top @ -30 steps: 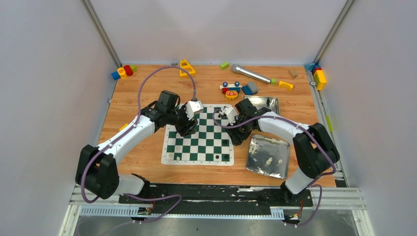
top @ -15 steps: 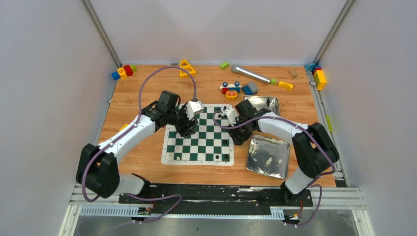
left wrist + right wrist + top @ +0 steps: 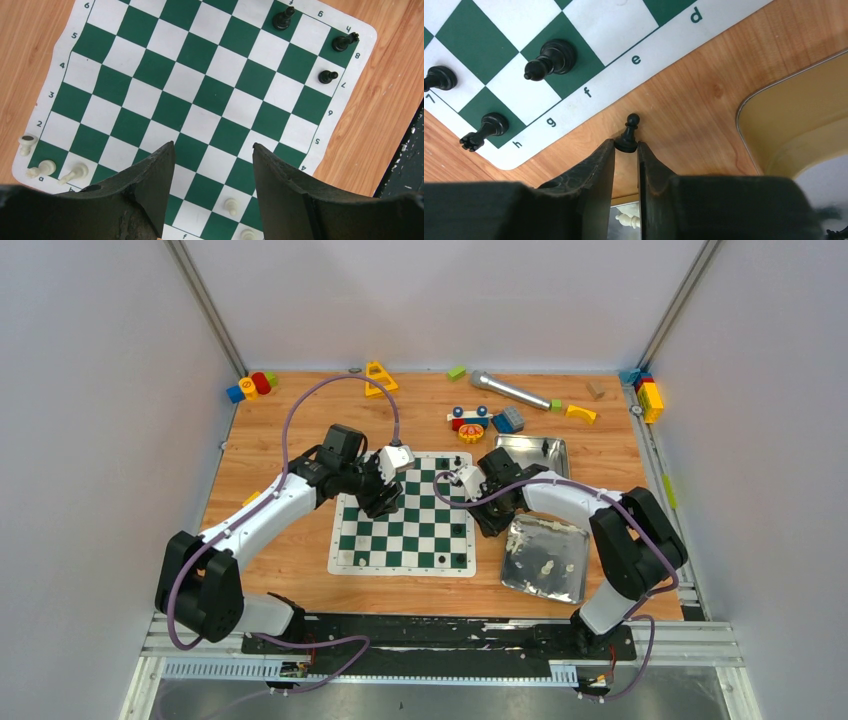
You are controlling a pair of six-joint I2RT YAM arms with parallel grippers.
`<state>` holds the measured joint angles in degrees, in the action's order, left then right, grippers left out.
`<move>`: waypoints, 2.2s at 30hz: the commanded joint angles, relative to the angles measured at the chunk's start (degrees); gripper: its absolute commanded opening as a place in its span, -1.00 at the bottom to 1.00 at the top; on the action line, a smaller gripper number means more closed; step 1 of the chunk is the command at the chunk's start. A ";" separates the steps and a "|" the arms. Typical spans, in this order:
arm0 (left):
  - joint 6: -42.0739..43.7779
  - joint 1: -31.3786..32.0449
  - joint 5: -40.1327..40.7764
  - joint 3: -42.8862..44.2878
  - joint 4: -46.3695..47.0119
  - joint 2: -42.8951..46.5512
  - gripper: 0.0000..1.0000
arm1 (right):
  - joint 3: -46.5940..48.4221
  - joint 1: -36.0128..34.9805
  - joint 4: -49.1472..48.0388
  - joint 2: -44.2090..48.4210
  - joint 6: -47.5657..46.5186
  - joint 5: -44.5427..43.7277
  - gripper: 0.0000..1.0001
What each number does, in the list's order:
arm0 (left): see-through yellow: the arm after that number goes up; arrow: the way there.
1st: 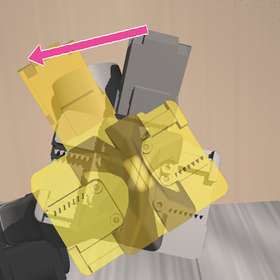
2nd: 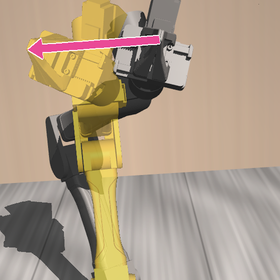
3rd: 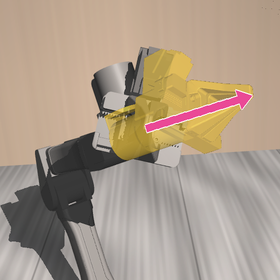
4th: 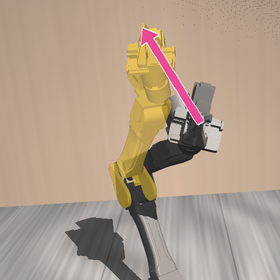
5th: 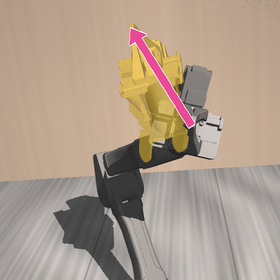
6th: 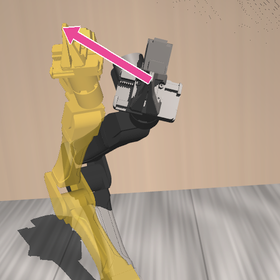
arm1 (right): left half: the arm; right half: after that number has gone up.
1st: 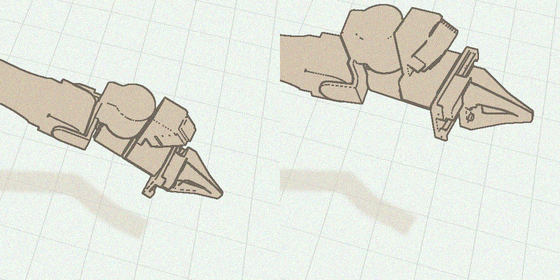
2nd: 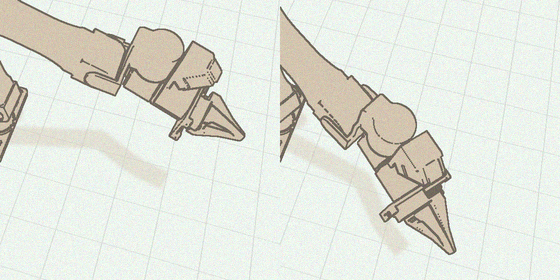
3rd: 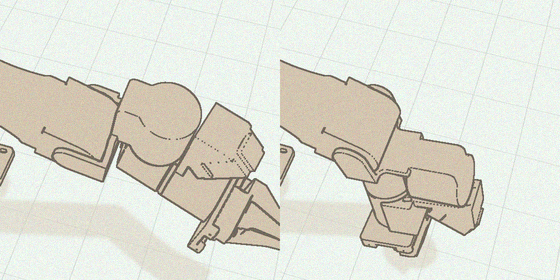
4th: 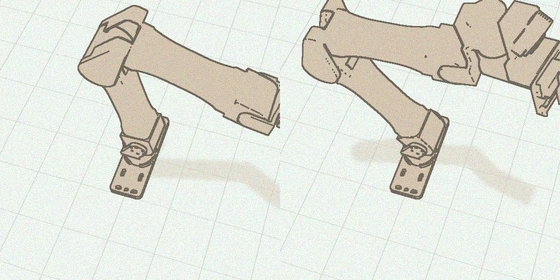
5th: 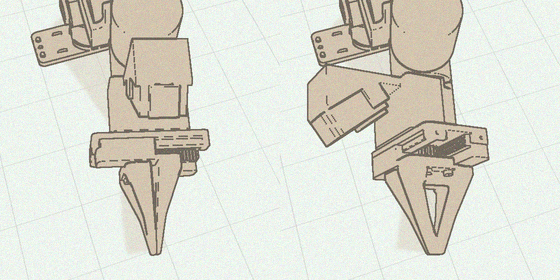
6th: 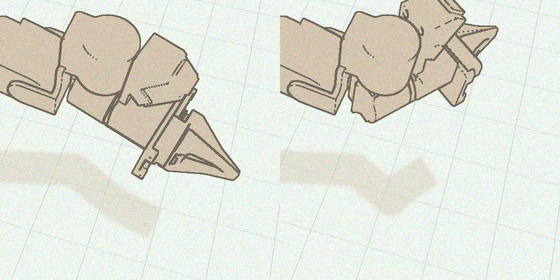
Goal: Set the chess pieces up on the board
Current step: Pick up the chess piece at the center of the board, then place the chess piece on the chessboard.
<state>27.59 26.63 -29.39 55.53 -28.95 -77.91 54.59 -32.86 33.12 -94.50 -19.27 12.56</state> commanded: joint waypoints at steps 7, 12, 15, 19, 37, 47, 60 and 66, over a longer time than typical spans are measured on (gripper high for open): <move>1.32 -0.17 -0.21 0.46 0.33 -0.42 0.33 | 0.32 -0.27 -1.49 0.25 -0.56 -0.93 -0.47; 1.32 -0.17 -0.16 0.44 0.23 -0.17 0.33 | 1.06 -0.25 -1.74 -0.48 -0.21 -0.90 -0.20; 1.37 -0.18 0.03 0.35 0.12 0.13 0.33 | 1.71 -0.27 -1.74 -0.97 0.02 -0.66 -0.19; 1.41 -0.16 0.08 0.28 0.04 0.21 0.33 | 1.98 -0.27 -1.80 -1.64 0.11 -1.41 -0.28; 1.52 -0.18 -0.38 0.32 1.38 -0.23 0.34 | 2.33 1.86 -2.05 1.12 -0.86 1.27 -0.80; -0.85 -0.18 -16.84 5.24 3.14 -2.41 0.31 | 6.11 2.19 -1.92 9.08 -4.02 16.90 -0.88; 2.13 2.48 -30.73 7.44 12.02 -4.38 0.25 | 13.61 2.19 -1.44 10.92 -0.16 35.49 -0.88; 4.23 4.28 -31.43 6.45 14.90 -4.70 0.11 | 14.14 2.20 -1.27 10.73 0.41 37.42 -0.88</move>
<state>28.86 29.74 -58.17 61.45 -17.65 -82.52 66.22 -30.68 32.56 -84.25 -19.55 45.58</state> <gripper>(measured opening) 0.584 0.204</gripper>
